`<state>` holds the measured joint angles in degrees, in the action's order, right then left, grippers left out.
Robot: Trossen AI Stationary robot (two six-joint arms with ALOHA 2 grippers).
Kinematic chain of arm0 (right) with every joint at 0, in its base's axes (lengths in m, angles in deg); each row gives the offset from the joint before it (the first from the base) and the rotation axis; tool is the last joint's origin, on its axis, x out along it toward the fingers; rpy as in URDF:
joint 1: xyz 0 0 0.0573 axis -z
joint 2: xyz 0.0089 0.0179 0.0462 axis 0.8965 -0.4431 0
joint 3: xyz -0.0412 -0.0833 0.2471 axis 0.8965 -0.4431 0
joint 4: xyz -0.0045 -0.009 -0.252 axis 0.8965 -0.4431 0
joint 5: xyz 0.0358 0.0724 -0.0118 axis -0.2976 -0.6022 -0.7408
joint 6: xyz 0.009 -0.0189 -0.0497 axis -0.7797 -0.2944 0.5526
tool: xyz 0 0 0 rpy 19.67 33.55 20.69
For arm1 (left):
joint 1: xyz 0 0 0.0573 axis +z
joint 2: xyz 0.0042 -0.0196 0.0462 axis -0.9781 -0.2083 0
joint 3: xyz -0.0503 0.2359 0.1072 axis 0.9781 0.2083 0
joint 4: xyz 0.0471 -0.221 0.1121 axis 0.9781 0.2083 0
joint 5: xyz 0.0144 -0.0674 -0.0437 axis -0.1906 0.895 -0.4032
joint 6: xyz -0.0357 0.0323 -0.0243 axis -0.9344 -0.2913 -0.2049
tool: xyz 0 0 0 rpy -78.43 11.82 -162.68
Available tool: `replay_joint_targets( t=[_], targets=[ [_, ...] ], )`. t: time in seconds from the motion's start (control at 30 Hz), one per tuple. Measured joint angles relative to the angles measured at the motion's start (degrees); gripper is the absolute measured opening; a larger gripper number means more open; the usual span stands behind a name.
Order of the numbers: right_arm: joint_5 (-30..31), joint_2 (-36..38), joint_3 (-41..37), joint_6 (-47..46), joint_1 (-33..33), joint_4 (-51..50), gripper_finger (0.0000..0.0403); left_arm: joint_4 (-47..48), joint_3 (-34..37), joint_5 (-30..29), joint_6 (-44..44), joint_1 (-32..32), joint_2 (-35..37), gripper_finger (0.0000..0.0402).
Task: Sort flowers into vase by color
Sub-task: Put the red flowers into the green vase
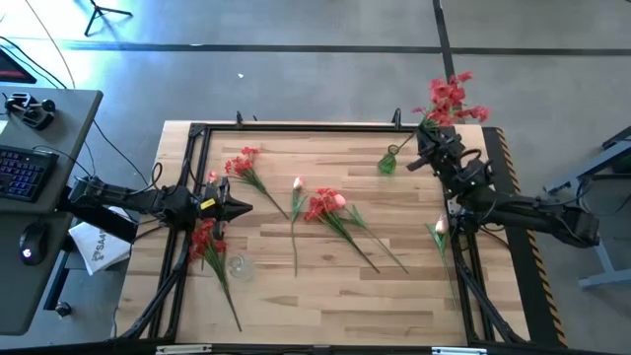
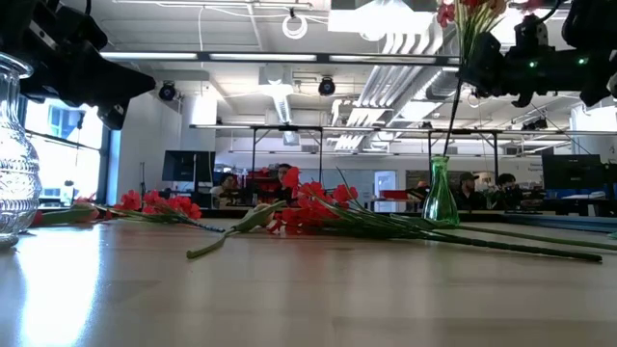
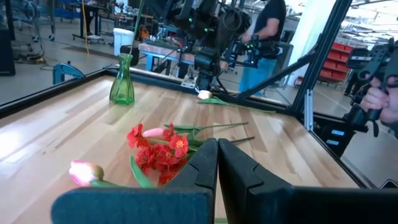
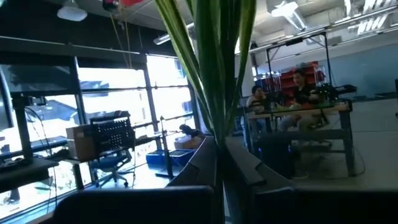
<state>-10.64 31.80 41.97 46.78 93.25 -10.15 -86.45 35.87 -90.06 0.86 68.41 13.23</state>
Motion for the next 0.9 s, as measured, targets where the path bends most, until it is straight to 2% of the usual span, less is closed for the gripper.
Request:
replay_joint_targets(
  t=[0.53, 0.63, 0.83, 0.9],
  targets=[
    [0.0, -8.63, 0.07, 0.12, 0.23, 1.93, 0.0007, -0.06, 0.0, -0.03, -0.48, 0.0, 0.0, 0.0],
    [0.02, -9.89, 0.15, 0.12, 0.23, 1.9, 0.0038, -0.06, 0.0, -0.68, -0.48, 0.0, 0.0, 0.0],
    [2.06, -11.58, 0.34, -1.11, 0.23, 1.4, 0.0146, -0.2, 0.0, -1.23, -0.44, 0.0, 0.02, 0.0],
    [2.49, -11.41, 1.92, -1.38, 0.23, -3.25, 0.0184, -0.44, 0.0, -1.27, -0.41, 0.0, 0.02, 0.0]
  ],
)
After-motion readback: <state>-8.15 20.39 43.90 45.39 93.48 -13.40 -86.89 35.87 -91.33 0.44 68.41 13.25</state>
